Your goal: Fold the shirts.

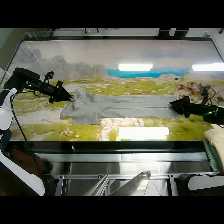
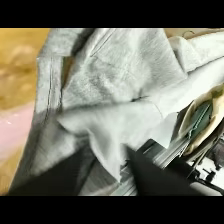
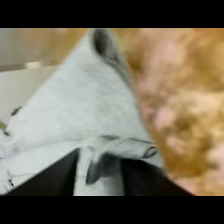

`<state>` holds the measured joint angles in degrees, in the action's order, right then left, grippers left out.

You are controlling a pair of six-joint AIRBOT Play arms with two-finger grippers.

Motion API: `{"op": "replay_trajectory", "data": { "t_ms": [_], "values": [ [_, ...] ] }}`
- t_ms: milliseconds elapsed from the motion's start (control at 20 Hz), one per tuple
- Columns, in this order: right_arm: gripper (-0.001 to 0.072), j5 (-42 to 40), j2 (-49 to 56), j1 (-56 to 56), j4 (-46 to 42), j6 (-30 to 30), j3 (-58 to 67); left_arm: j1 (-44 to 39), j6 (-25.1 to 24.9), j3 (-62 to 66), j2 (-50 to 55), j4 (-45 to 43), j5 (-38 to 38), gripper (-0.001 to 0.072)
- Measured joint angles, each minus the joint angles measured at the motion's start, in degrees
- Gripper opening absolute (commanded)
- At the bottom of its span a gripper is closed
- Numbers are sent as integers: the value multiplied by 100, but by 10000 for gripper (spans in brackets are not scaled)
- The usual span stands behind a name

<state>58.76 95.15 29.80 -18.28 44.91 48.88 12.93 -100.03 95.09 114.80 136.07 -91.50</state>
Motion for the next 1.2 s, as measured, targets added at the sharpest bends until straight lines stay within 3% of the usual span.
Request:
{"op": "replay_trajectory", "data": {
  "t_ms": [50, 100, 150, 400, 450, 500, 750, 800, 1200],
  "values": [
    [408, 74, -20, 20, -81, -4, 61, 0, 22, 136, 2, 39, -131, 712],
    [543, 199, -81, 66, -179, -20, 166, 0, 24, 284, -17, 79, -256, 711],
    [631, 396, -170, 122, -210, 28, 313, -2, 63, 466, -63, 96, -424, 711],
    [632, 903, -509, 407, -1370, 1069, 1502, 11, 352, 1241, -483, 136, -815, 660],
    [632, 931, -507, 404, -1631, 1237, 1685, -15, 398, 1311, -588, 136, -844, 312],
    [632, 953, -481, 385, -1812, 1366, 1823, -52, 422, 1357, -675, 133, -874, 11],
    [623, 1014, 0, 46, -2319, 1665, 2116, -341, 422, 1447, -984, 149, -997, 22],
    [585, 1014, 122, -44, -2387, 1705, 2135, -402, 422, 1453, -1010, 151, -1027, 23],
    [586, 1086, 553, -291, -3042, 1864, 2190, -616, 393, 1462, -1067, 149, -1104, 22]
  ]
}}
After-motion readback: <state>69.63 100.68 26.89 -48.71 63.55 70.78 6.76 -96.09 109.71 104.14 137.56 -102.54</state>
